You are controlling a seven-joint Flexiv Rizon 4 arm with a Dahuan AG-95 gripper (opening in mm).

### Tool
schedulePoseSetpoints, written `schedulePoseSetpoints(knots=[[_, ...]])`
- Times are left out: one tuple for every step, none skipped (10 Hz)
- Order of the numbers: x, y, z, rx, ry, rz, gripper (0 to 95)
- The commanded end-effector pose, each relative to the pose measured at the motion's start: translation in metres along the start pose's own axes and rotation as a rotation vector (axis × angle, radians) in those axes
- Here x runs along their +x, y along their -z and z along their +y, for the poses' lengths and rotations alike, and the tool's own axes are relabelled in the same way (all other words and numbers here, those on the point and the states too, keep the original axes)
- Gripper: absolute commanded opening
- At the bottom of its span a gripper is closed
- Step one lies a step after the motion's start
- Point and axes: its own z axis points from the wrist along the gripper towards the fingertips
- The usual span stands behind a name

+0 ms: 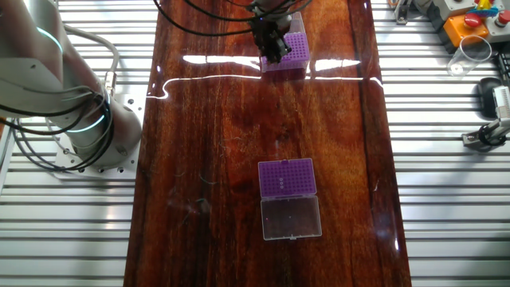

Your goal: Transfer all small pipette tips from one holder to another

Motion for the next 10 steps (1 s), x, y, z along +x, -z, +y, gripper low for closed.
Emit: schedulePoseSetpoints(knots=[[-0.002,-0.0054,0.0004,0.005,0.002,-0.002,19.0],[-0.0025,-0.0062,0.0008,0.007,0.001,-0.001,19.0],[-0.0029,-0.0069,0.0015,0.011,0.0,0.001,19.0],[-0.0031,-0.0073,0.0019,0.012,-0.001,0.001,19.0],[-0.0031,-0.0075,0.0023,0.013,-0.001,0.002,19.0],[-0.0033,-0.008,0.003,0.015,-0.003,0.002,19.0],[-0.0037,-0.0088,0.0044,0.016,-0.006,0.003,19.0],[-0.0041,-0.0096,0.0056,0.019,-0.008,0.005,19.0],[-0.0043,-0.0098,0.0058,0.02,-0.008,0.005,19.0],[-0.0043,-0.0099,0.0059,0.021,-0.007,0.005,19.0]])
